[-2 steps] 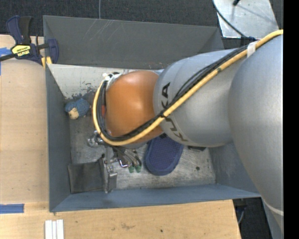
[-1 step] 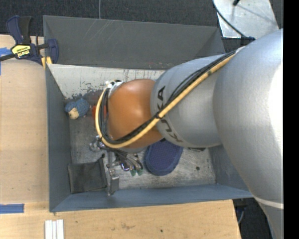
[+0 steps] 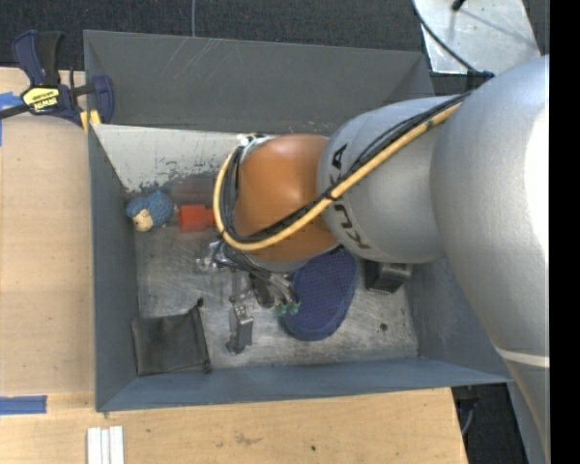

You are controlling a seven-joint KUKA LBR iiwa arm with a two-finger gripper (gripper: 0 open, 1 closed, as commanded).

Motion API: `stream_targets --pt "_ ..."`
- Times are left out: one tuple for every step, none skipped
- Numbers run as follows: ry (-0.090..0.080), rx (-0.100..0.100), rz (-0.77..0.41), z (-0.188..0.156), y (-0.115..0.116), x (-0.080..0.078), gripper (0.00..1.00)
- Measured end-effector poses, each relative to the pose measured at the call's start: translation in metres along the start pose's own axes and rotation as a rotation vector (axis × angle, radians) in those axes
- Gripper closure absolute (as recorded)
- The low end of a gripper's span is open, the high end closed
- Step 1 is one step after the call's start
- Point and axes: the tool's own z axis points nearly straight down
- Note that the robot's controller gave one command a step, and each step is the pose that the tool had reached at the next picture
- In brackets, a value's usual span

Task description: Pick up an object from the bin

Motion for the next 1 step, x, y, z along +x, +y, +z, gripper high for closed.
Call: stream_targets --pt "-0.005 -0.001 0.166 -0.0269 -0.0485 -0.0561 0.0"
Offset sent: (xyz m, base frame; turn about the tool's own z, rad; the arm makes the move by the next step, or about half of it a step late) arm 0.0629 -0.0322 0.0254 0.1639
